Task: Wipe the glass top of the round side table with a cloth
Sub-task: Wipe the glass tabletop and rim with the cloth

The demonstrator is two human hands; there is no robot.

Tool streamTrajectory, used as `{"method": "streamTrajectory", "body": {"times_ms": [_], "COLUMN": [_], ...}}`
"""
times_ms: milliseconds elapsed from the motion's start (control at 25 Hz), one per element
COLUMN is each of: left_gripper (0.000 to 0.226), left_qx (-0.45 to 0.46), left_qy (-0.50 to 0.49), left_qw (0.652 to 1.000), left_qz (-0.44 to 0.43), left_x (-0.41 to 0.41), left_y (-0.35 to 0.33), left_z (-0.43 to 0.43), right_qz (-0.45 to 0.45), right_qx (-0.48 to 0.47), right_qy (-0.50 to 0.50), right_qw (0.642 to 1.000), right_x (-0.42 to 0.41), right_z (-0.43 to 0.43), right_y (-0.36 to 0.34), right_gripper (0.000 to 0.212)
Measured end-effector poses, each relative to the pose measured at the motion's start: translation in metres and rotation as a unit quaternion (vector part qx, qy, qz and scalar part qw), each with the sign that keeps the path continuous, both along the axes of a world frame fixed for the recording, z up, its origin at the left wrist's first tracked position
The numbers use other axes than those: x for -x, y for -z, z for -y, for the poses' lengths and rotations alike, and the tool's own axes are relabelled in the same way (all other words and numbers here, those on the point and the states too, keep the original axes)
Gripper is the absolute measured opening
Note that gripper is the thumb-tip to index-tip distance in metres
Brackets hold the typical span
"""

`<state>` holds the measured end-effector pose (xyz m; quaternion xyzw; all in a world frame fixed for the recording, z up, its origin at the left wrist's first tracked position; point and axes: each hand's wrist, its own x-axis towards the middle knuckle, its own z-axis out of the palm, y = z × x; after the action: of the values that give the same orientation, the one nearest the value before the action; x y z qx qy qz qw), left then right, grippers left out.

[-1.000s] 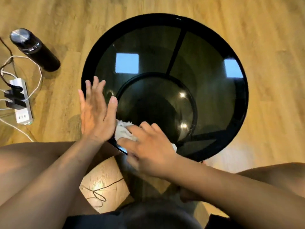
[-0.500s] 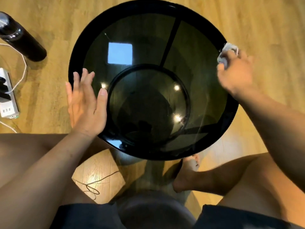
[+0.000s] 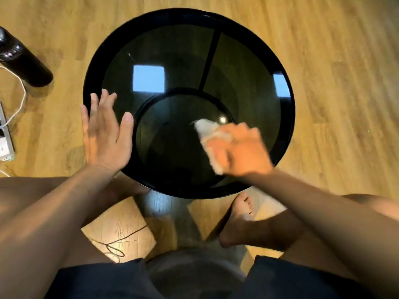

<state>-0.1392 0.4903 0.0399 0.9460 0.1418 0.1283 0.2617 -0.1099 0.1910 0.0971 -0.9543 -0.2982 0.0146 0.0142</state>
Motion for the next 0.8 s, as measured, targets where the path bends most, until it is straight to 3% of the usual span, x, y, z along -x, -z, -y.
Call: {"method": "streamTrajectory", "body": {"times_ms": [80,200,320,440,600,680,800], "left_gripper": [0.053,0.053,0.055,0.056,0.061,0.063,0.064], "left_qx": [-0.001,0.001,0.003,0.009,0.023,0.018,0.017], "left_qy": [0.003,0.007,0.005,0.008,0.023,0.028,0.028], "left_qw": [1.0,1.0,1.0,1.0,0.999,0.999,0.999], "left_qz": [0.002,-0.004,-0.001,0.011,0.033,0.032,0.027], "left_x": [0.0,0.001,0.003,0.003,0.006,0.006,0.005], "left_y": [0.0,-0.008,-0.014,-0.015,-0.016,-0.017,-0.016], "left_z": [-0.001,0.003,0.006,0.007,0.006,0.005,0.005], "right_qz": [0.023,0.016,0.001,-0.019,-0.015,-0.056,-0.069], "right_qx": [0.02,0.015,-0.058,-0.156,-0.157,-0.163,-0.104], "right_qy": [0.118,0.298,0.343,0.303,0.034,-0.022,-0.056], "right_qw": [0.993,0.954,0.938,0.94,0.987,0.985,0.991], "right_x": [-0.067,-0.129,-0.11,-0.026,0.073,0.078,0.04], "right_z": [0.058,0.099,0.084,0.045,-0.089,-0.135,-0.091], "right_y": [0.001,-0.001,0.002,0.001,0.013,0.012,0.007], "right_gripper": [0.034,0.053,0.053,0.041,0.038,0.039,0.04]}}
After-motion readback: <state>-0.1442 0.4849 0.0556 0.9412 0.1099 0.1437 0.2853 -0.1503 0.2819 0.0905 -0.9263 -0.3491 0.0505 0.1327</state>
